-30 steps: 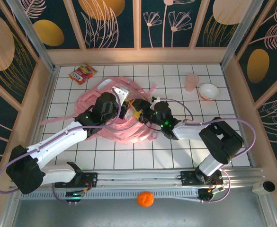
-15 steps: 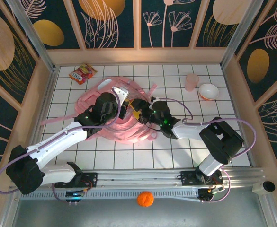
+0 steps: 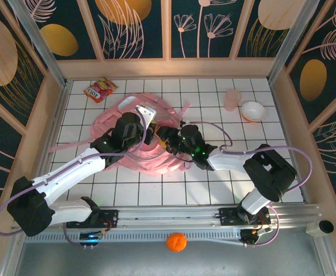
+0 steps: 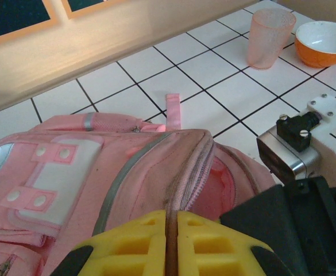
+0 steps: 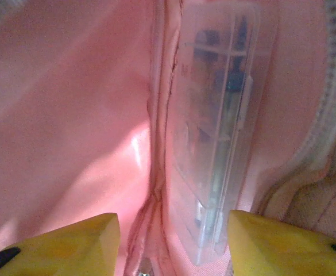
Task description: Pack the student bag
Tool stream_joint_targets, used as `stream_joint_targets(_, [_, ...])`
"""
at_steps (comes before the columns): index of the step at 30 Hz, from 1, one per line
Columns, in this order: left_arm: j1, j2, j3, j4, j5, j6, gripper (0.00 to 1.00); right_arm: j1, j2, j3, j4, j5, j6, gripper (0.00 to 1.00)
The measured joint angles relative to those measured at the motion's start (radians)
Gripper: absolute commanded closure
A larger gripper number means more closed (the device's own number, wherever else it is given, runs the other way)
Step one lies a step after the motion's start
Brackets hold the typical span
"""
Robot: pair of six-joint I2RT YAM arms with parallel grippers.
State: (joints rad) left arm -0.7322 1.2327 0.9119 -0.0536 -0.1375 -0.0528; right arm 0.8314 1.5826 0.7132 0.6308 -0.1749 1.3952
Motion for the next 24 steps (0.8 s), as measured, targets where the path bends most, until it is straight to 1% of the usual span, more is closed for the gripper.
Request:
stream_joint_targets(3, [0.000,0.000,0.000,0.000,0.003,0.000,0.90,0.006,0.001,0.003,-0.013,0.013,-0.003,0.50])
stream_joint_targets(5, [0.000,0.000,0.000,0.001,0.006,0.000,0.90,0.010,0.007,0.016,-0.026,0.018,-0.004,0.53])
stream_joint_targets(7, [0.000,0.000,0.000,0.004,0.006,0.000,0.90,0.014,0.029,0.041,-0.031,0.017,-0.008,0.57])
stream_joint_targets(12, [0.000,0.000,0.000,0.005,0.023,-0.001,0.90,0.019,0.103,0.091,-0.021,0.017,-0.007,0.63])
stream_joint_targets(18, [0.001,0.000,-0.006,0.016,0.051,-0.010,0.91,0.021,0.179,0.158,0.018,0.023,-0.003,0.65])
stream_joint_targets(24, [0.013,0.000,-0.007,0.031,0.050,-0.013,0.91,0.013,0.227,0.208,0.057,0.044,-0.003,0.66])
